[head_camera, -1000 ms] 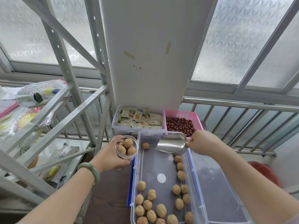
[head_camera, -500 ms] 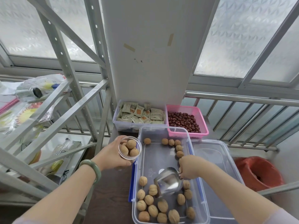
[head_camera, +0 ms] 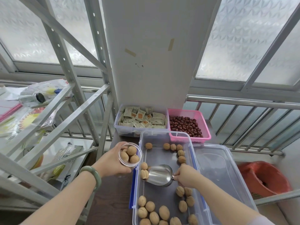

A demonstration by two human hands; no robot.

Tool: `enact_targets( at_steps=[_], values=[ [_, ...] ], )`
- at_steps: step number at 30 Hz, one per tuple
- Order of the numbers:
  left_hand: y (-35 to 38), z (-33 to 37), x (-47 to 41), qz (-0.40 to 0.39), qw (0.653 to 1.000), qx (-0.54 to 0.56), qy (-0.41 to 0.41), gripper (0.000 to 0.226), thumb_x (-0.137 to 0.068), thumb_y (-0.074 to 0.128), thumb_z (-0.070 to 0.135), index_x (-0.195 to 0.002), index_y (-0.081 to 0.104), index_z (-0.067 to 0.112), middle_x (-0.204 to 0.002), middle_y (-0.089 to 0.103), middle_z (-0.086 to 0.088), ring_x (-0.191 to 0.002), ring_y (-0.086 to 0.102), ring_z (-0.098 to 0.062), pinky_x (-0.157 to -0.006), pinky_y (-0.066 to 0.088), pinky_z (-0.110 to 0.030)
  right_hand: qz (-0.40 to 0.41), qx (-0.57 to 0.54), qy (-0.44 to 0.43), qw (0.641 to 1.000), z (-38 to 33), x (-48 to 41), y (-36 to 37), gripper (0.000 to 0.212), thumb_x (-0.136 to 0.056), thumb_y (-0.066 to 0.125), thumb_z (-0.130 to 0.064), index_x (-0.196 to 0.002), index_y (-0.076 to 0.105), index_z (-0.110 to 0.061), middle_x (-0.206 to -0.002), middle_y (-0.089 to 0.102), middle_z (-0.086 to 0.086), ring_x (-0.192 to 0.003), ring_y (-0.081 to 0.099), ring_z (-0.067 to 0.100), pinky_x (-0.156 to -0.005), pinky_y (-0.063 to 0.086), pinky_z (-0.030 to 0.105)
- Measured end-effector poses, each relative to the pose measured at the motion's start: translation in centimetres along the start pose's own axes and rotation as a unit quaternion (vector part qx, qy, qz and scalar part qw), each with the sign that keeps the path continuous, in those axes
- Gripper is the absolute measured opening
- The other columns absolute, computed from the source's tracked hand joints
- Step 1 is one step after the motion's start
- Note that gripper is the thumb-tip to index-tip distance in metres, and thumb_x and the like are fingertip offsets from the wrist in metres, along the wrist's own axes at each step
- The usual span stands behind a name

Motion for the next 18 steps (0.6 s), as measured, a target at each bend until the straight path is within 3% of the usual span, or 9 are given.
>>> enact_targets(
  at_steps=[3, 6, 9, 11, 13, 16, 18],
  values=[
    [0.0, 0.2, 0.1, -0.001, 1.0, -0.005, 0.001, 0.088, -0.045, 0.081, 0.041, -0.118, 0.033, 0.046, -0.114, 0.054, 0.021, -0.107, 0.055, -0.003, -0.094, 0.043, -0.023, 0.001, -0.1, 0.017, 0.995, 0.0, -0.9, 1.1, 0.031, -0.093, 0.052, -0.031, -0.098, 0.07, -0.006, -0.081, 0.061, 0.006, -0.076, 0.055, 0.019, -0.08, 0.053, 0.034],
    [-0.1, 0.2, 0.1, 0.007, 1.0, -0.006, 0.001, 0.088, -0.046, 0.082, 0.038, -0.118, 0.032, 0.045, -0.115, 0.054, 0.02, -0.107, 0.055, -0.004, -0.094, 0.043, -0.022, 0.029, -0.132, 0.024, 0.99, -0.3, -2.2, 1.7, 0.029, -0.092, 0.052, -0.031, -0.095, 0.069, -0.009, -0.081, 0.061, 0.004, -0.075, 0.055, 0.019, -0.082, 0.054, 0.035],
    [-0.3, 0.3, 0.2, 0.012, 1.0, -0.005, 0.0, 0.087, -0.047, 0.082, 0.036, -0.119, 0.034, 0.043, -0.115, 0.055, 0.018, -0.105, 0.056, -0.004, -0.091, 0.043, -0.02, 0.045, -0.13, 0.033, 0.99, -1.0, -2.8, 1.8, 0.024, -0.092, 0.049, -0.022, -0.102, 0.066, -0.009, -0.079, 0.059, 0.001, -0.068, 0.054, 0.014, -0.061, 0.045, 0.022],
    [-0.3, 0.3, 0.3, 0.01, 1.0, -0.006, 0.0, 0.087, -0.047, 0.081, 0.035, -0.12, 0.035, 0.042, -0.115, 0.055, 0.019, -0.104, 0.056, -0.003, -0.09, 0.043, -0.019, 0.037, -0.131, 0.045, 0.99, -1.5, -3.0, 1.5, 0.029, -0.095, 0.043, -0.013, -0.117, 0.059, -0.004, -0.1, 0.062, 0.004, -0.082, 0.054, 0.018, -0.053, 0.032, 0.02],
    [-0.4, 0.2, 0.3, 0.014, 1.0, -0.008, -0.001, 0.087, -0.046, 0.081, 0.036, -0.122, 0.037, 0.04, -0.115, 0.055, 0.019, -0.104, 0.057, -0.002, -0.091, 0.046, -0.022, 0.033, -0.114, 0.061, 0.991, -1.6, -3.3, 1.3, 0.025, -0.095, 0.044, -0.01, -0.115, 0.057, -0.007, -0.108, 0.058, 0.007, -0.089, 0.047, 0.02, -0.06, 0.036, 0.023],
    [-0.5, -0.1, 0.2, 0.017, 1.0, -0.006, -0.008, 0.088, -0.045, 0.079, 0.037, -0.123, 0.038, 0.039, -0.116, 0.056, 0.018, -0.105, 0.057, -0.002, -0.093, 0.047, -0.024, 0.031, -0.093, 0.046, 0.994, -1.3, -4.3, 1.7, 0.026, -0.092, 0.047, -0.01, -0.113, 0.062, -0.008, -0.096, 0.054, 0.005, -0.091, 0.056, 0.022, -0.067, 0.042, 0.023],
    [-0.5, -0.1, 0.2, 0.017, 1.0, -0.007, -0.01, 0.09, -0.045, 0.079, 0.037, -0.125, 0.037, 0.038, -0.117, 0.056, 0.017, -0.104, 0.057, -0.003, -0.093, 0.046, -0.024, 0.021, -0.148, 0.061, 0.987, -0.6, -5.0, 2.4, 0.026, -0.09, 0.05, -0.007, -0.111, 0.064, -0.005, -0.087, 0.057, 0.005, -0.087, 0.06, 0.022, -0.071, 0.047, 0.027]
  ],
)
Point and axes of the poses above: each hand's wrist, its own x-axis away from the middle knuckle, its own y-axis out of the palm, z = x × y, the point moved 8 cm from there along -x, towards the middle knuckle
